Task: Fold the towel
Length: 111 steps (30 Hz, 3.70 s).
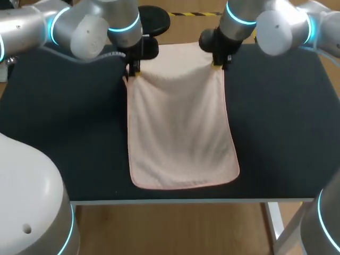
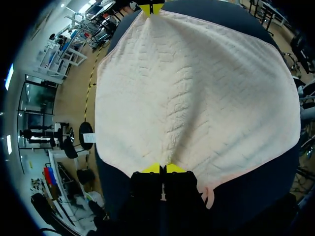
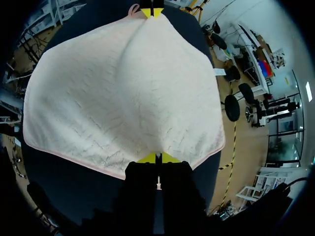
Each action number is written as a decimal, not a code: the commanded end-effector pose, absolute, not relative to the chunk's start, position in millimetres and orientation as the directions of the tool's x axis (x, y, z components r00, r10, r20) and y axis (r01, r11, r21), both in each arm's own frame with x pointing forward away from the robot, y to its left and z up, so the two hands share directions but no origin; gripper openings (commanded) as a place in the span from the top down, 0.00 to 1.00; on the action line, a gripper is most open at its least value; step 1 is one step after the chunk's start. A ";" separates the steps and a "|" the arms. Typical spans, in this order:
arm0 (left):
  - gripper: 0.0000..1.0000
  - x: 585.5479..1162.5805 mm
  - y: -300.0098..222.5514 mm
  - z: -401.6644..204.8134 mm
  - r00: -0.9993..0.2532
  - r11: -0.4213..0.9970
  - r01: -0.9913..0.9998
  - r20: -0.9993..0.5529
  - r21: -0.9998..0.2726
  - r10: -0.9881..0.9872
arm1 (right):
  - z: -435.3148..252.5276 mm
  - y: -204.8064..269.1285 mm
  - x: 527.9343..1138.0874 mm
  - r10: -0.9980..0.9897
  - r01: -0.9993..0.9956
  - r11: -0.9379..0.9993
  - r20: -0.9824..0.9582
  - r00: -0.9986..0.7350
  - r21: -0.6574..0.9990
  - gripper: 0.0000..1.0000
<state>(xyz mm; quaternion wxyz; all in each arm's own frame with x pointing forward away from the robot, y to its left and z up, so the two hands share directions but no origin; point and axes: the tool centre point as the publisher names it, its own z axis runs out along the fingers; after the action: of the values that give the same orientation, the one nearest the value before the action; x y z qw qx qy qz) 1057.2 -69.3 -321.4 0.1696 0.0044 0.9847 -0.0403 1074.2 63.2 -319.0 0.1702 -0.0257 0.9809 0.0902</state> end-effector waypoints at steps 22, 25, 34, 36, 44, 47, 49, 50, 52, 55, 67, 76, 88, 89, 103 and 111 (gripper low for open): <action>1.00 1132.1 -64.1 -119.2 -0.712 0.999 -0.033 -0.702 0.019 -0.010 | -118.0 72.6 1130.7 -0.023 -0.153 0.983 -0.758 -0.652 0.102 1.00; 1.00 1143.8 -64.1 -103.4 -0.687 0.998 -0.055 -0.727 0.030 -0.016 | -104.3 75.4 1143.3 -0.029 -0.155 0.984 -0.785 -0.619 0.086 1.00; 1.00 1179.6 -57.3 -64.7 -0.630 0.995 -0.089 -0.776 0.035 -0.029 | -65.0 72.0 1196.0 -0.003 -0.117 0.990 -0.826 -0.564 0.076 1.00; 1.00 1184.7 -56.6 -54.7 -0.618 0.995 -0.093 -0.786 0.045 -0.022 | -54.6 70.1 1207.8 0.002 -0.116 0.990 -0.828 -0.561 0.081 1.00; 1.00 1196.7 -58.1 -30.1 -0.576 0.993 -0.101 -0.817 0.062 -0.008 | -31.8 66.3 1232.1 0.025 -0.094 0.992 -0.854 -0.520 0.086 1.00; 1.00 1188.8 -60.8 -31.7 -0.574 0.993 -0.094 -0.819 0.067 0.001 | -36.4 63.8 1222.8 0.023 -0.101 0.991 -0.857 -0.515 0.087 1.00; 1.00 1180.9 -62.2 -38.8 -0.579 0.994 -0.087 -0.815 0.068 0.005 | -42.9 63.6 1219.0 0.014 -0.109 0.991 -0.854 -0.520 0.083 1.00; 1.00 1176.5 -62.5 -43.7 -0.588 0.994 -0.084 -0.809 0.070 0.007 | -46.9 63.6 1217.1 0.007 -0.113 0.991 -0.851 -0.525 0.077 1.00; 1.00 1164.8 -61.0 -53.6 -0.604 0.995 -0.080 -0.797 0.058 -0.002 | -54.8 63.0 1210.2 -0.001 -0.117 0.990 -0.846 -0.534 0.072 1.00; 1.00 1146.3 -60.0 -66.7 -0.629 0.995 -0.087 -0.777 0.052 -0.014 | -66.0 61.6 1197.2 -0.011 -0.119 0.991 -0.832 -0.555 0.066 1.00; 1.00 1047.5 -56.6 -97.1 -0.696 0.998 -0.063 -0.716 -0.012 -0.053 | -120.8 54.5 1098.1 -0.043 -0.147 0.987 -0.771 -0.635 0.065 1.00; 1.00 977.1 -69.7 -144.3 -0.781 0.998 -0.037 -0.622 -0.051 -0.060 | -153.8 48.3 1039.2 -0.041 -0.158 0.983 -0.721 -0.691 0.095 1.00; 1.00 932.3 -83.3 -212.8 -0.889 0.990 -0.047 -0.446 -0.129 -0.101 | -203.7 56.9 1003.4 -0.076 -0.182 0.977 -0.608 -0.790 0.114 1.00; 1.00 934.0 -83.0 -218.2 -0.897 0.990 -0.048 -0.431 -0.131 -0.100 | -212.1 57.2 1004.1 -0.077 -0.177 0.978 -0.589 -0.805 0.114 1.00; 1.00 997.2 -82.0 -319.5 -0.979 0.991 -0.103 -0.167 -0.089 -0.117 | -337.8 69.5 1032.8 -0.048 -0.088 0.989 -0.303 -0.952 0.118 1.00; 1.00 1035.0 -87.6 -373.2 -0.995 0.994 -0.089 -0.028 -0.062 -0.091 | -386.3 67.7 1059.0 0.009 -0.009 0.996 -0.203 -0.979 0.087 1.00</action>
<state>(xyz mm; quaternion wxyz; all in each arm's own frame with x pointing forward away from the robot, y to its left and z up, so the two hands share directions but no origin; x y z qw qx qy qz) 1003.8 -74.7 -331.1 0.1057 -0.0455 0.9928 -0.0319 1032.7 55.7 -350.7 0.1461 -0.0013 0.9880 0.0494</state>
